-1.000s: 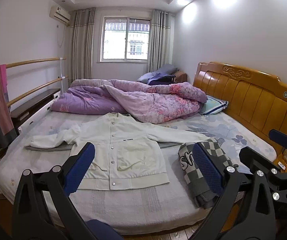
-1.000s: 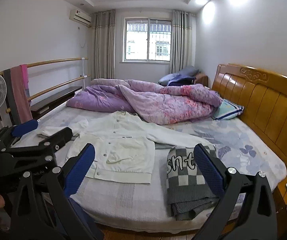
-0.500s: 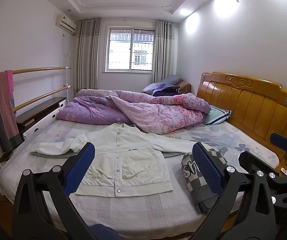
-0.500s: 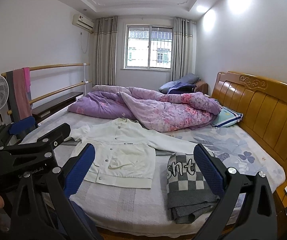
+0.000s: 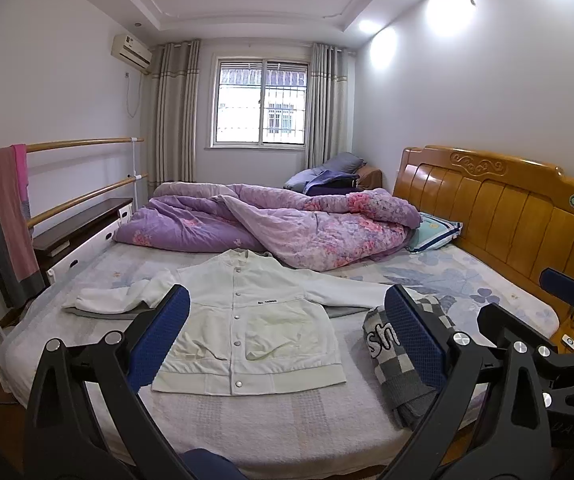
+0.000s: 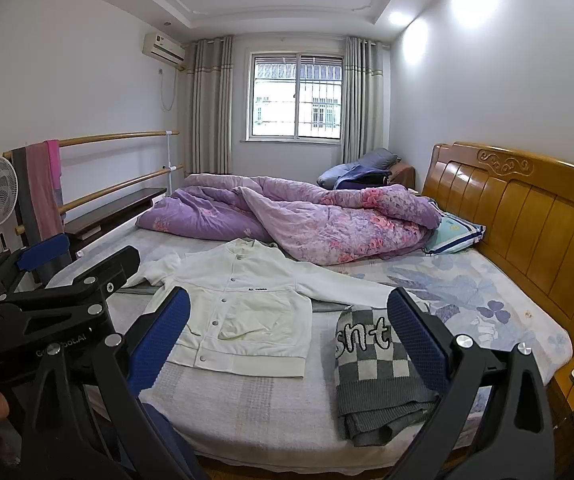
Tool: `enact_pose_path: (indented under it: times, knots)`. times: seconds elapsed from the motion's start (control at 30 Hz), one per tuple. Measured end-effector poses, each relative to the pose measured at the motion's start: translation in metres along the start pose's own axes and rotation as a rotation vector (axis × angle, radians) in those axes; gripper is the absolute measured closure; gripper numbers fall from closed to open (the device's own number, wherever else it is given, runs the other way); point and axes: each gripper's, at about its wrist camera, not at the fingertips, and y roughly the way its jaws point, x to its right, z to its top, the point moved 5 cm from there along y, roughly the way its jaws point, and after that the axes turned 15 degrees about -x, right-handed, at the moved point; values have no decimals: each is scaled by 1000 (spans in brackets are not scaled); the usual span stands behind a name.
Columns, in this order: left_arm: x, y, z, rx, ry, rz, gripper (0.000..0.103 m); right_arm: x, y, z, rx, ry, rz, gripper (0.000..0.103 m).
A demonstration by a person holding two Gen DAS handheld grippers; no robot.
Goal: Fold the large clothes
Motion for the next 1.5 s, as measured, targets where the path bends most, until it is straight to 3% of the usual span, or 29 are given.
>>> enact_pose_path:
  times: [1.5]
  knots:
    - [-3, 5, 4, -6, 28, 25, 5, -12, -3, -4, -9, 21, -8, 8]
